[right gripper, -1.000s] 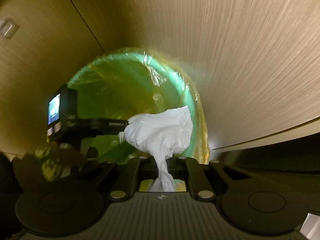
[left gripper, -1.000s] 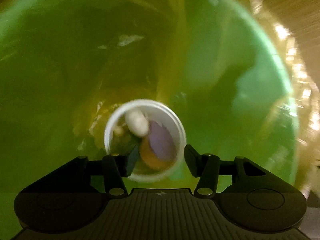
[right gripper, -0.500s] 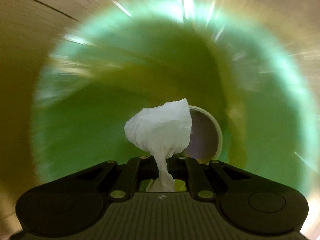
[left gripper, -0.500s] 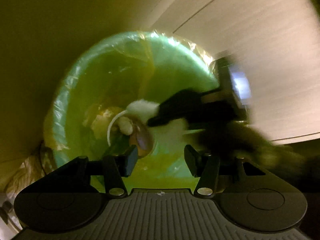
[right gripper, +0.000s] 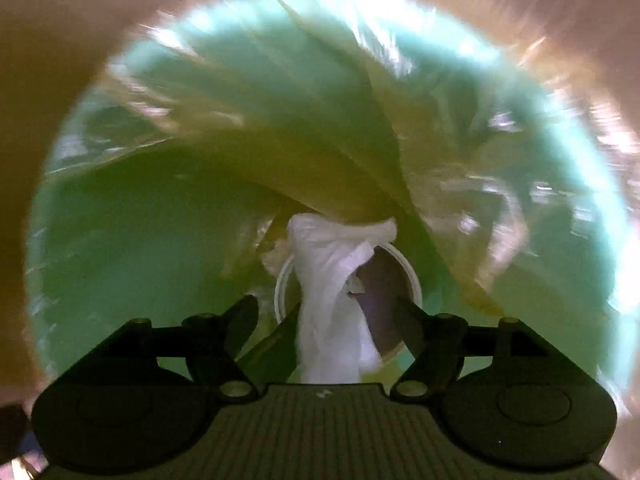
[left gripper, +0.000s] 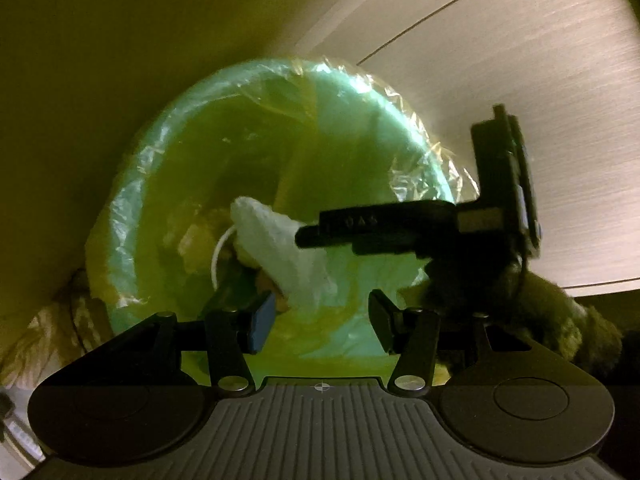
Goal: Collect trash
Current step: 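Release the garlic and tissue and lift both tools back to the counter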
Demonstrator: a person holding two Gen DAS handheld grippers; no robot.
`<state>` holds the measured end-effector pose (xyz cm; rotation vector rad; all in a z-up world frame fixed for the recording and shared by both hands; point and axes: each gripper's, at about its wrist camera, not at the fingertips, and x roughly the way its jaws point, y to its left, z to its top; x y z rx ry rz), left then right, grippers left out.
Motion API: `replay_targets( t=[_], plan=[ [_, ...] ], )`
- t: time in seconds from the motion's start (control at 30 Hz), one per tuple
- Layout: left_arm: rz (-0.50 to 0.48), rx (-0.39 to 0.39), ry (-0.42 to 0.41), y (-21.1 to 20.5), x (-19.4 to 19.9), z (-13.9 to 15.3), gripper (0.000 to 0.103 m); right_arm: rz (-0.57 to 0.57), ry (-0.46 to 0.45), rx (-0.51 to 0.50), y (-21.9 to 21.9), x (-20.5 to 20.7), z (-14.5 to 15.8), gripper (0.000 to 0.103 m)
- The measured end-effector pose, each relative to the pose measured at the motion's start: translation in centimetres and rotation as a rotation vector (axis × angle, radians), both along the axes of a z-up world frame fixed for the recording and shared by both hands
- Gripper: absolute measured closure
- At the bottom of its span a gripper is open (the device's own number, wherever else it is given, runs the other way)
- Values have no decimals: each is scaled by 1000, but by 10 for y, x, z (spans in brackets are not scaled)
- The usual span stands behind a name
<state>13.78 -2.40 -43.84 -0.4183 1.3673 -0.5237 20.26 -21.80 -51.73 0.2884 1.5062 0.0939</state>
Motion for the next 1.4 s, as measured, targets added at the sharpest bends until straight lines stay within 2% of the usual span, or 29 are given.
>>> replay_targets(
  t=[0.03, 0.07, 0.13, 0.23, 0.33, 0.43, 0.53, 0.6, 0.7, 0.87, 0.97, 1.17, 1.33, 1.4],
  plan=[
    [-5, -3, 1, 0, 0, 0, 47, -25, 15, 5, 0, -1, -3, 39],
    [-9, -4, 2, 0, 0, -1, 47, -49, 51, 9, 2, 6, -14, 64],
    [-12, -4, 4, 0, -1, -2, 47, -87, 112, -7, 7, 13, -36, 99],
    [-10, 4, 1, 4, -2, -2, 47, -86, 155, -45, 24, 28, -75, 100],
    [-8, 26, -7, 9, -3, 3, 47, -54, 230, -145, 27, 33, -110, 99],
    [-10, 61, -18, 12, -5, 23, 47, -69, 219, -124, 7, 21, -95, 98],
    [-23, 116, -59, 7, -6, 53, 47, -67, 136, -61, -4, 4, -33, 97],
    [-32, 159, -100, 0, -8, 83, 47, -31, 54, -43, -8, -14, 25, 93],
    [-38, 179, -172, -7, -11, 139, 47, 25, -91, -51, -13, -46, 120, 80],
    [-21, 174, -339, -12, -24, 245, 47, 99, -372, -134, -20, -98, 264, 39],
    [4, 125, -424, -1, -28, 302, 47, 102, -503, -115, -24, -110, 328, 36],
    [121, 96, -586, 53, -16, 378, 47, 124, -779, -90, 10, -95, 424, 35],
    [245, 94, -664, 113, 13, 411, 47, 104, -908, -69, 45, -63, 471, 31],
    [278, 81, -669, 134, 27, 414, 47, 88, -934, -71, 64, -43, 476, 31]
  ],
)
